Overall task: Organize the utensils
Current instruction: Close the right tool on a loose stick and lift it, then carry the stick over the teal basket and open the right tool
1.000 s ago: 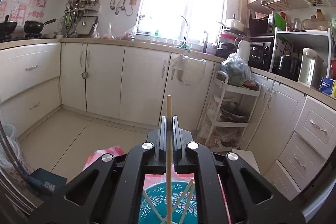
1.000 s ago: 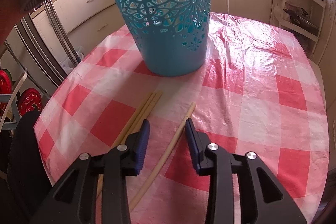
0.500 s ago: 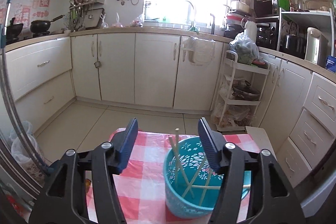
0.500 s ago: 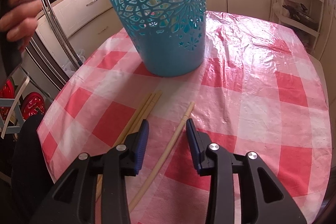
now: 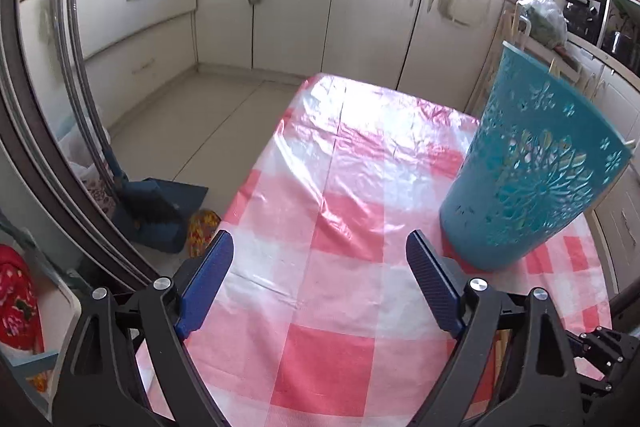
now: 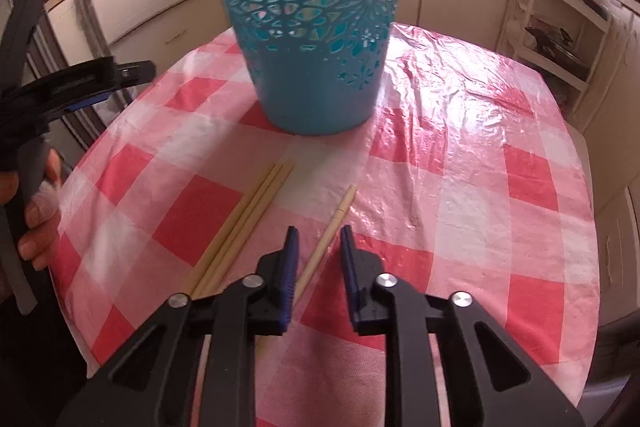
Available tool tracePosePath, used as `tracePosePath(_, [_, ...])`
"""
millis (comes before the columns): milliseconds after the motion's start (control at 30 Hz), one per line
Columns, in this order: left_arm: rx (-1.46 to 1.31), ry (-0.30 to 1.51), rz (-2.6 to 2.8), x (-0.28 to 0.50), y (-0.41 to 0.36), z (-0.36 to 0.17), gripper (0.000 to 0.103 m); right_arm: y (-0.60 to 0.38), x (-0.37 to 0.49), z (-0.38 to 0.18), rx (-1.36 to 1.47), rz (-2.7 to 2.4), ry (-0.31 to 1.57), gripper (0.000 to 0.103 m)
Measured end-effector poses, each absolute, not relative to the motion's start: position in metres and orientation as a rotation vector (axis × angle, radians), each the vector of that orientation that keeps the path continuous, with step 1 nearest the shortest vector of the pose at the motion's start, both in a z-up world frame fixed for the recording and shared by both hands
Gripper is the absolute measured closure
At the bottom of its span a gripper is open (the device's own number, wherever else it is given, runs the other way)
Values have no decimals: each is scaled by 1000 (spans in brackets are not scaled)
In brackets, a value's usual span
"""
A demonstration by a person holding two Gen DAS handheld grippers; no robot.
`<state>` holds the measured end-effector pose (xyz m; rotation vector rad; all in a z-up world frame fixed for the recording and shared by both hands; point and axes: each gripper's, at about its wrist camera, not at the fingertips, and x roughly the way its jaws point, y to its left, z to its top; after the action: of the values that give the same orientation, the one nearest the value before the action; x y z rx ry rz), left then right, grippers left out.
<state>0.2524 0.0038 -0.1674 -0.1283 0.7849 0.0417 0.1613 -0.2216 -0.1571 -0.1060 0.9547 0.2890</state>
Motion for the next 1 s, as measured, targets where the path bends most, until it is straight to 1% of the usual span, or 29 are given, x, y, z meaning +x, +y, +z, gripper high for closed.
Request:
tracePosePath(100, [-91,810,26,259,1,-180,19,-223,161,-154,-184,348,999,93])
tracePosePath(233, [-110,858,15,269,2,-188,18,-239,170,-153,-139,308,1058,92])
tracePosePath(300, [-128,869,10,270,3,-190,15,-240,171,-154,-114,289,1051,92])
tracePosePath(400, [-125,901,-9,273,-2,-197,13,-237,169,-156,-106,267,1030,92])
tracePosePath(467, [-97,912,-20,275,-8,-198,12,-237,168,-156,-89,264,1018,94])
tracePosePath(533, [-74,922,-25,277,-12,-198,11,-241,165,-156,-44,270,1020,97])
tracePosePath(767, [-80,923,-35,277,-13,-196,10,-264,147,-142,179,339,1002,97])
tracePosePath(1000, [-79,924,-38,276,-13,-197,9,-287,133,-102,377,435,895,97])
